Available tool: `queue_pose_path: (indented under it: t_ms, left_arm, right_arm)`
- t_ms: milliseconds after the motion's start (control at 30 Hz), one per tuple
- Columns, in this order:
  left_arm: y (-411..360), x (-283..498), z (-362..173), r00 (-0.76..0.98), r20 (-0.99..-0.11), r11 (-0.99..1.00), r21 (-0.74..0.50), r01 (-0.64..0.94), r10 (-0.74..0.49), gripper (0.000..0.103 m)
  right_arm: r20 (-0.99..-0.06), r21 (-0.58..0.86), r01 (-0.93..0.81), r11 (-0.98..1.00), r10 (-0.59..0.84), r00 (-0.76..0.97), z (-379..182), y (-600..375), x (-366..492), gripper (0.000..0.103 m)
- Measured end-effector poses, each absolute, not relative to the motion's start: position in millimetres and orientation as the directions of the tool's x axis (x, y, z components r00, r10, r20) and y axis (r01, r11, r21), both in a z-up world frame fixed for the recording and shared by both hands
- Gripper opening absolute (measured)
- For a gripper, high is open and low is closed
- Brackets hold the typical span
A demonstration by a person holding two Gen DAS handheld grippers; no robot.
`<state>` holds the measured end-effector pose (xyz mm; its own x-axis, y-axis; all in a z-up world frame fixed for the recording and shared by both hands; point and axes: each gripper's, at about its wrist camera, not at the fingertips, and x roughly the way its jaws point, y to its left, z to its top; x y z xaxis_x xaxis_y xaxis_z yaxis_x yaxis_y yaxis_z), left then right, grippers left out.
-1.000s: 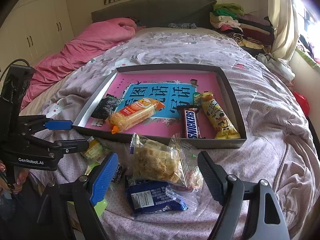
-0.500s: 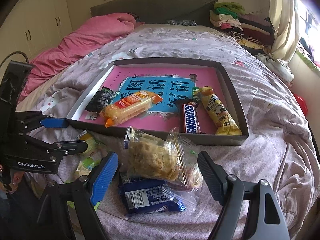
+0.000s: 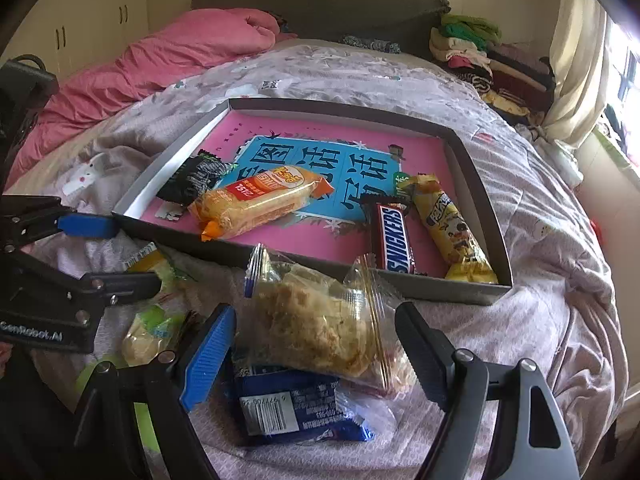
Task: Organize snacks
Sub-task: 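Grasp the clear bag of crackers with the right tool while the left grasps the green-wrapped cake, then lift and carry the cracker bag and green-wrapped cake over the pink tray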
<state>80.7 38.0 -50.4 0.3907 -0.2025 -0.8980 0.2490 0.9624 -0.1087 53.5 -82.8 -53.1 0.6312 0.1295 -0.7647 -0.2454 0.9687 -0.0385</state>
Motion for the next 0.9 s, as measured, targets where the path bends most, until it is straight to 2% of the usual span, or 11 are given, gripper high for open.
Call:
queue_pose_path:
  t_ms: [200, 333, 467, 633, 767, 833, 900]
  left_arm:
    - [35, 80, -53, 0.397, -0.894, 0.964, -0.116, 0.240, -0.206, 0.078]
    - [36, 82, -55, 0.394, -0.895, 0.965, -0.125, 0.231, -0.210, 0.075]
    - [34, 83, -57, 0.395, -0.900, 0.967, -0.097, 0.237, -0.187, 0.069]
    - [30, 81, -54, 0.399, -0.898, 0.963, -0.087, 0.256, -0.186, 0.050]
    - [30, 81, -51, 0.397, -0.897, 0.959, -0.092, 0.269, -0.197, 0.042]
    - [32, 81, -47, 0.392, -0.892, 0.954, -0.121, 0.274, -0.226, 0.034]
    - [35, 81, -42, 0.383, -0.884, 0.947, -0.168, 0.275, -0.268, 0.034]
  right_arm:
    - [-0.761, -0.070, -0.281, 0.957, 0.130, 0.635, -57, -75, 52, 0.071]
    - [-0.761, -0.029, -0.292, 0.956, 0.168, 0.626, -57, -78, 52, 0.062]
    - [-0.762, 0.008, -0.286, 0.958, 0.191, 0.619, -57, -82, 53, 0.058]
    - [-0.756, 0.038, -0.277, 0.960, 0.208, 0.621, -56, -86, 52, 0.056]
    - [-0.746, 0.068, -0.259, 0.963, 0.222, 0.628, -54, -95, 50, 0.055]
    - [-0.742, 0.067, -0.255, 0.965, 0.219, 0.634, -52, -97, 49, 0.055]
    - [-0.738, 0.089, -0.244, 0.966, 0.228, 0.635, -51, -102, 48, 0.055]
